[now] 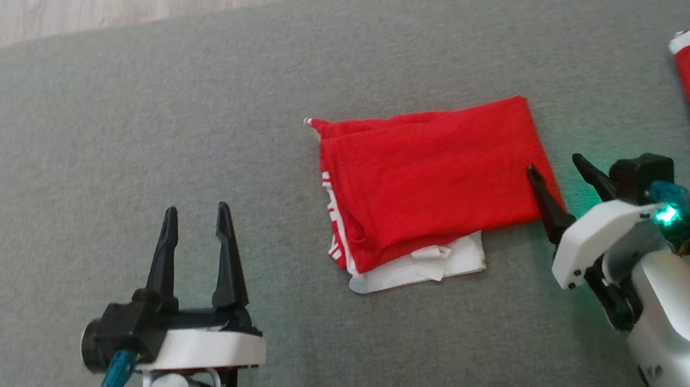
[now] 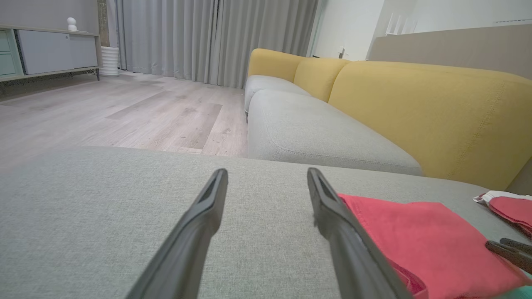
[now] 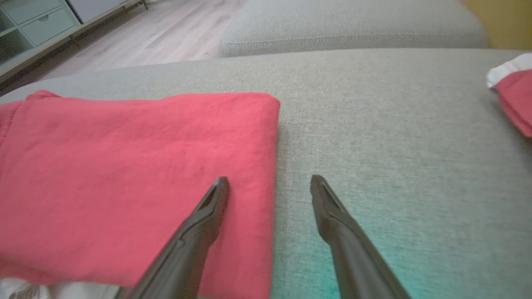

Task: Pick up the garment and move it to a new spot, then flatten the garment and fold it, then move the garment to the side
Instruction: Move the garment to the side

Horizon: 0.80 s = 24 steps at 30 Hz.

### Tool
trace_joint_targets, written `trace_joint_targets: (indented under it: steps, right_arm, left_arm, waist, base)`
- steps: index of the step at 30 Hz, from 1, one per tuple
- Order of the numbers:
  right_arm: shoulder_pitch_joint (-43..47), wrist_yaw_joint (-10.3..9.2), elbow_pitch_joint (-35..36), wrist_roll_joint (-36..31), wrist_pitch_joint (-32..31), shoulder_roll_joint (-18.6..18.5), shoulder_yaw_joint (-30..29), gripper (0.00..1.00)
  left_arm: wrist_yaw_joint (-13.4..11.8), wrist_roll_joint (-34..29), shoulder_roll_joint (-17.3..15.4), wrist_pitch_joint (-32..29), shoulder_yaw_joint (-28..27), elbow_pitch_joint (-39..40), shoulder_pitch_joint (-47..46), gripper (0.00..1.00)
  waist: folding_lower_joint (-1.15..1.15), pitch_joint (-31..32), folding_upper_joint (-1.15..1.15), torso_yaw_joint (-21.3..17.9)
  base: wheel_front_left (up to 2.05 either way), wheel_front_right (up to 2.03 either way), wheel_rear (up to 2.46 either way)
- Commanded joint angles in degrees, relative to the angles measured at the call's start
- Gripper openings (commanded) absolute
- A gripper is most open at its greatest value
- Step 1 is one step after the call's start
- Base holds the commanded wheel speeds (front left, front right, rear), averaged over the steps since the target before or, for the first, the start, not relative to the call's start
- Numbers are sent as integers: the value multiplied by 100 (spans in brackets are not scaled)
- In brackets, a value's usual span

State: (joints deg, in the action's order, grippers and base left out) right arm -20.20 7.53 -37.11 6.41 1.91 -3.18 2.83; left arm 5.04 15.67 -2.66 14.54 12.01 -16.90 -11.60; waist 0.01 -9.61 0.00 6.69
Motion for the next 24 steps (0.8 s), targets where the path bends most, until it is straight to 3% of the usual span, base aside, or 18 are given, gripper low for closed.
trace_joint_targets:
  steps: [1,10,12,13,24]
  right_arm:
    - [-277,-4,26,56,-24,30,147,100]
    - [-687,-4,-814,87,-136,30,368,100]
    - [-767,-4,-969,5,-85,30,407,7]
    - [-806,-4,-1033,-55,-38,30,409,0]
    - [-1086,-4,-1162,-1095,734,-65,253,0]
  left_arm:
    - [-26,55,-22,46,-119,145,-285,100]
    - [-68,116,-22,46,42,124,-443,100]
    - [-80,129,-22,46,63,114,-464,100]
    - [-84,131,-22,46,74,107,-472,100]
    - [-35,-49,-22,46,106,94,-453,100]
  waist:
    - [-1,-93,0,100]
    - [-1,-273,0,294]
    - [-1,-287,0,313]
    - [-1,-284,0,317]
    - [-1,-73,0,-93]
  base:
    - [0,0,0]
    - [0,0,0]
    - [0,0,0]
    - [0,0,0]
    - [0,0,0]
